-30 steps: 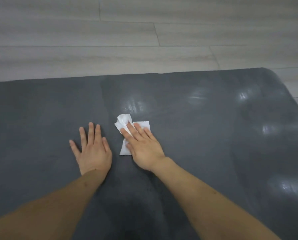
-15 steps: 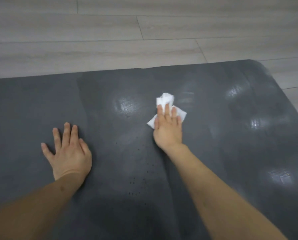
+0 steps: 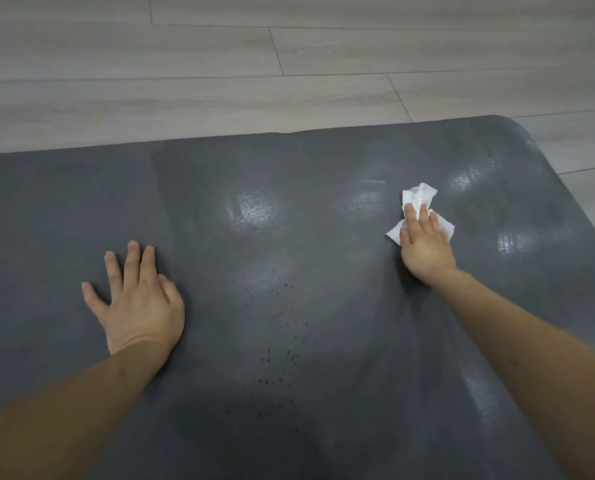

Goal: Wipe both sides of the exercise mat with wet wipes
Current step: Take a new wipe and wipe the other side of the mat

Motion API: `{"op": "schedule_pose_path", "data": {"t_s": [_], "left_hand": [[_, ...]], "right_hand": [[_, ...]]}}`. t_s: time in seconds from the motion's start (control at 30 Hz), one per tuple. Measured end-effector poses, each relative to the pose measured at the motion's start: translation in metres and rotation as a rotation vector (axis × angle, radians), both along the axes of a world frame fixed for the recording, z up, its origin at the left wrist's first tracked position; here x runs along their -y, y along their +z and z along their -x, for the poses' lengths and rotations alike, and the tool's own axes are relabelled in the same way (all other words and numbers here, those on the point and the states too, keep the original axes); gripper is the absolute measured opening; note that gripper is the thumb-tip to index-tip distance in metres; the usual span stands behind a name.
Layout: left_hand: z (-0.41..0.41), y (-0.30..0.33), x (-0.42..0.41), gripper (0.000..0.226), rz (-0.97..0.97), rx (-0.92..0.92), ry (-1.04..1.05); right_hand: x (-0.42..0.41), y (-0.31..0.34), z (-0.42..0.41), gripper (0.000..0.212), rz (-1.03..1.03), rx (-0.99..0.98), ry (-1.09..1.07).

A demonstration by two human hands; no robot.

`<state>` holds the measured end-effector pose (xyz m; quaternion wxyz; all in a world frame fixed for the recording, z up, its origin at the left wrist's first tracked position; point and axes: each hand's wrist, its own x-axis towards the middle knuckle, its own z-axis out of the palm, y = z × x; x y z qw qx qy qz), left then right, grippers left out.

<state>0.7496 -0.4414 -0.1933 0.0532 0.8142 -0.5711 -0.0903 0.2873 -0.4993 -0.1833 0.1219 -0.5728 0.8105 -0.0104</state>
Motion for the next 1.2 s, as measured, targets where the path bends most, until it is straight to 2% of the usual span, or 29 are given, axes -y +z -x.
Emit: {"op": "schedule_pose_path", "data": {"t_s": [0.07,0.13,0.27,0.33,0.4,0.47,0.57,0.63,0.73,0.8,0.9,0.97,1.03,1.1,1.13,1.2], "left_hand": [[0.000,0.001,0.000,0.057,-0.003,-0.005,0.009],[0.000,0.001,0.000,0.057,-0.004,-0.009,0.009],[0.000,0.002,0.000,0.056,-0.005,-0.016,0.012],[-0.001,0.001,-0.001,0.056,0.004,-0.019,0.003],[-0.002,0.000,-0.001,0.056,0.006,-0.021,0.003],[-0.003,-0.001,-0.002,0.056,0.008,-0.023,0.002],[-0.003,-0.002,-0.002,0.057,0.021,-0.027,0.006],[-0.002,-0.002,-0.001,0.056,0.023,-0.021,-0.001],[-0.002,-0.002,0.000,0.056,0.028,-0.027,0.010],[-0.002,-0.003,0.000,0.056,0.030,-0.030,0.006],[-0.003,-0.003,0.000,0.056,0.020,-0.028,0.013],[-0.003,-0.003,-0.002,0.056,0.024,-0.030,0.009],[-0.003,-0.003,-0.002,0.055,0.029,-0.031,0.007],[-0.003,-0.002,-0.001,0.056,0.020,-0.033,0.008],[-0.003,-0.002,-0.002,0.056,0.017,-0.030,0.007],[-0.002,-0.001,-0.001,0.056,0.017,-0.030,0.007]], "right_hand": [[-0.004,0.000,-0.040,0.056,0.016,0.013,-0.093],[-0.018,-0.001,-0.100,0.059,0.039,0.013,-0.027],[-0.084,-0.005,-0.251,0.075,0.082,0.052,0.550],[-0.106,0.002,-0.285,0.069,0.009,0.136,0.674],[-0.097,0.004,-0.259,0.064,0.004,0.156,0.720],[-0.083,-0.001,-0.198,0.066,0.044,0.021,0.692],[-0.065,-0.001,-0.066,0.058,0.093,-0.051,0.246],[-0.067,0.005,-0.010,0.056,-0.001,-0.023,0.023],[-0.061,0.003,-0.032,0.058,-0.038,0.025,-0.124],[-0.066,0.001,-0.088,0.061,0.034,0.007,-0.052],[-0.097,-0.004,-0.202,0.077,0.153,-0.016,0.364],[-0.127,0.001,-0.263,0.077,0.020,0.060,0.608],[-0.126,0.004,-0.263,0.069,0.012,0.135,0.706],[-0.110,-0.002,-0.216,0.066,0.072,0.019,0.720],[-0.100,-0.006,-0.182,0.066,0.063,-0.045,0.628],[-0.077,-0.005,-0.102,0.063,0.047,-0.078,0.312]]}}
